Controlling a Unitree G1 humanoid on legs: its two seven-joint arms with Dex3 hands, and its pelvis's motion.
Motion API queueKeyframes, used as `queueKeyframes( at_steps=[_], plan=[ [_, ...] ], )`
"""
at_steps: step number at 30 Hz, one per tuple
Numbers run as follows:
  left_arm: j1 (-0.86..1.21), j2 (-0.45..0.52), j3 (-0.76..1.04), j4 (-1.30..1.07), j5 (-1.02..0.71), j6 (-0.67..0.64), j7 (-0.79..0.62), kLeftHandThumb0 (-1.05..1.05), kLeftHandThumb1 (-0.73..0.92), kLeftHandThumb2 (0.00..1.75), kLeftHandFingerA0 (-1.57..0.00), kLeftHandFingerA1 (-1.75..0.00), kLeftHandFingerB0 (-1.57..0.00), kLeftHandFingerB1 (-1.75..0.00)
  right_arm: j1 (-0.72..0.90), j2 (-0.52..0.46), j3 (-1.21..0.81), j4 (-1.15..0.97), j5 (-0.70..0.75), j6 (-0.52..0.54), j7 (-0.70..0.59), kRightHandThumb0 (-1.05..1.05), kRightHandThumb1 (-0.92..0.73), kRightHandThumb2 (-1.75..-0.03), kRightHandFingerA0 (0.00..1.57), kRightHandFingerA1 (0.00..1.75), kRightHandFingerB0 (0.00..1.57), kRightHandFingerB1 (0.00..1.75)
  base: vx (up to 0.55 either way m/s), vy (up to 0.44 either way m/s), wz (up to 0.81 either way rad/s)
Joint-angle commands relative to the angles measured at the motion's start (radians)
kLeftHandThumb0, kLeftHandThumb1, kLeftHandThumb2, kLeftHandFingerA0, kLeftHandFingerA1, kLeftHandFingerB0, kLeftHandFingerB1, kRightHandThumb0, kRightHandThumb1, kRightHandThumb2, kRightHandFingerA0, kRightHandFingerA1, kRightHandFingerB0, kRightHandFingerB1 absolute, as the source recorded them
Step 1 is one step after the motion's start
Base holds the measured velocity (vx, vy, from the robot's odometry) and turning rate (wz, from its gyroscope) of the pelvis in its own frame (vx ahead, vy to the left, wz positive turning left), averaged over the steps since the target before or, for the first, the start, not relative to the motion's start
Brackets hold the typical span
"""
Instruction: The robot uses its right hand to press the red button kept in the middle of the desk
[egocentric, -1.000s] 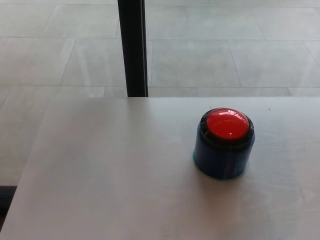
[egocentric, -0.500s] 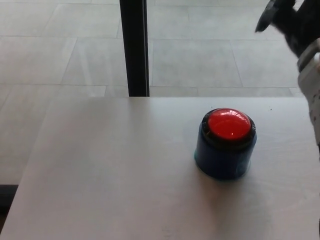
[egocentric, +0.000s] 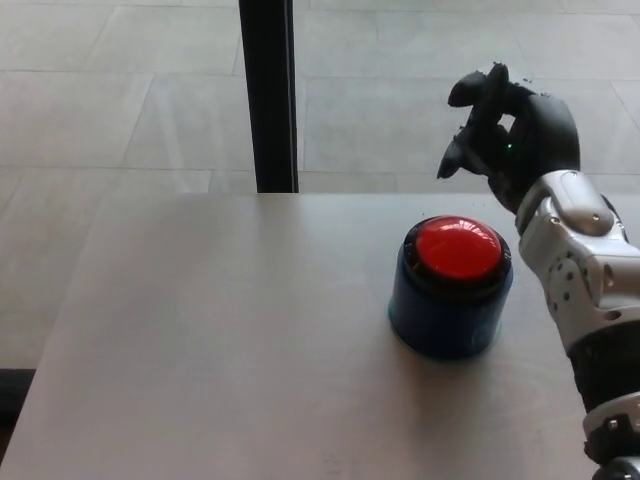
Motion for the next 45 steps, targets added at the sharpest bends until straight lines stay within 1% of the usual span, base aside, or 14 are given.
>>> queueKeyframes(
  at_steps=[1, 3, 7, 15, 18, 19, 23, 25, 26, 29, 32, 33, 37, 45],
  plan=[
    [0.007, 0.031, -0.024, 0.000, 0.016, -0.013, 0.011, -0.72, 0.92, 1.30, -0.45, -0.92, -0.30, -0.78, 0.021, 0.011, 0.002, 0.014, -0.040, 0.012, -0.021, -0.20, -0.61, -1.14, 0.94, 1.75, 0.75, 1.61, 0.00, 0.000, 0.00],
    [0.009, 0.028, -0.017, -0.010, 0.001, -0.013, 0.005, -0.71, 0.92, 1.29, -0.43, -0.93, -0.29, -0.79, 0.030, 0.016, 0.005, 0.027, -0.052, -0.001, -0.024, -0.20, -0.53, -1.26, 0.96, 1.75, 0.72, 1.66, 0.00, 0.000, 0.00],
    [0.003, 0.026, 0.001, -0.009, -0.020, 0.002, 0.005, -0.74, 0.92, 1.28, -0.41, -0.91, -0.27, -0.77, 0.047, 0.022, 0.004, 0.036, -0.062, -0.020, -0.012, -0.19, -0.50, -1.29, 0.95, 1.75, 0.75, 1.64, 0.00, 0.000, 0.00],
    [-0.004, 0.027, -0.006, -0.007, -0.012, 0.001, 0.009, -0.74, 0.92, 1.29, -0.44, -0.93, -0.31, -0.80, 0.087, 0.024, 0.017, 0.041, -0.088, -0.014, -0.008, -0.18, -0.49, -1.28, 0.91, 1.75, 0.77, 1.63, 0.00, 0.000, 0.00],
    [-0.008, 0.029, -0.014, 0.002, -0.005, -0.012, 0.006, -0.75, 0.92, 1.28, -0.44, -0.93, -0.28, -0.78, 0.103, 0.024, 0.019, 0.050, -0.101, -0.023, -0.012, -0.20, -0.48, -1.27, 0.92, 1.75, 0.77, 1.62, 0.00, 0.000, 0.00],
    [-0.009, 0.029, -0.010, 0.002, -0.011, -0.010, 0.003, -0.74, 0.92, 1.29, -0.40, -0.90, -0.25, -0.77, 0.109, 0.025, 0.020, 0.051, -0.103, -0.023, -0.015, -0.20, -0.52, -1.22, 0.92, 1.75, 0.77, 1.61, 0.00, 0.000, 0.00],
    [-0.020, 0.024, -0.017, 0.001, -0.005, -0.011, 0.007, -0.75, 0.92, 1.30, -0.48, -0.97, -0.30, -0.81, 0.151, 0.028, 0.013, 0.042, -0.097, -0.028, -0.002, -0.18, -0.55, -1.20, 0.93, 1.75, 0.75, 1.62, 0.00, 0.000, 0.00],
    [-0.022, 0.024, -0.008, -0.004, -0.017, -0.002, 0.005, -0.75, 0.92, 1.30, -0.45, -0.95, -0.30, -0.81, 0.156, 0.029, 0.015, 0.054, -0.099, -0.029, 0.001, -0.18, -0.56, -1.20, 0.94, 1.75, 0.75, 1.62, 0.00, 0.000, 0.00],
    [-0.026, 0.025, -0.005, -0.006, -0.019, 0.011, 0.016, -0.74, 0.92, 1.28, -0.41, -0.90, -0.33, -0.82, 0.156, 0.031, 0.022, 0.075, -0.112, -0.023, -0.013, -0.19, -0.53, -1.23, 0.97, 1.75, 0.77, 1.60, 0.00, 0.000, 0.00],
    [-0.035, 0.023, 0.009, 0.003, -0.029, 0.011, 0.019, -0.77, 0.92, 1.28, -0.44, -0.94, -0.35, -0.84, 0.158, 0.030, 0.029, 0.102, -0.124, -0.039, -0.013, -0.20, -0.53, -1.25, 0.99, 1.75, 0.77, 1.61, 0.00, 0.000, 0.00],
    [-0.037, 0.025, 0.000, 0.005, -0.017, 0.005, 0.017, -0.77, 0.92, 1.29, -0.47, -0.97, -0.29, -0.80, 0.173, 0.030, 0.028, 0.131, -0.125, -0.059, -0.003, -0.20, -0.52, -1.24, 0.97, 1.75, 0.77, 1.62, 0.00, 0.000, 0.00],
    [-0.032, 0.025, -0.006, -0.012, -0.013, 0.014, 0.015, -0.74, 0.92, 1.29, -0.42, -0.92, -0.27, -0.77, 0.183, 0.025, 0.031, 0.143, -0.132, -0.060, -0.004, -0.19, -0.53, -1.24, 0.97, 1.75, 0.79, 1.62, 0.00, 0.000, 0.00],
    [-0.026, 0.031, -0.013, -0.004, -0.006, -0.001, 0.000, -0.73, 0.92, 1.29, -0.39, -0.89, -0.26, -0.77, 0.197, 0.023, 0.028, 0.175, -0.141, -0.081, -0.013, -0.20, -0.52, -1.25, 0.94, 1.75, 0.75, 1.65, 0.00, 0.000, 0.00],
    [-0.031, 0.030, -0.021, -0.008, -0.006, 0.001, 0.010, -0.75, 0.92, 1.29, -0.44, -0.93, -0.30, -0.80, 0.212, -0.026, 0.086, 0.234, -0.217, -0.117, -0.031, -0.24, -0.43, -1.31, 0.97, 1.75, 0.83, 1.61, 0.00, 0.000, 0.00]
  ],
)
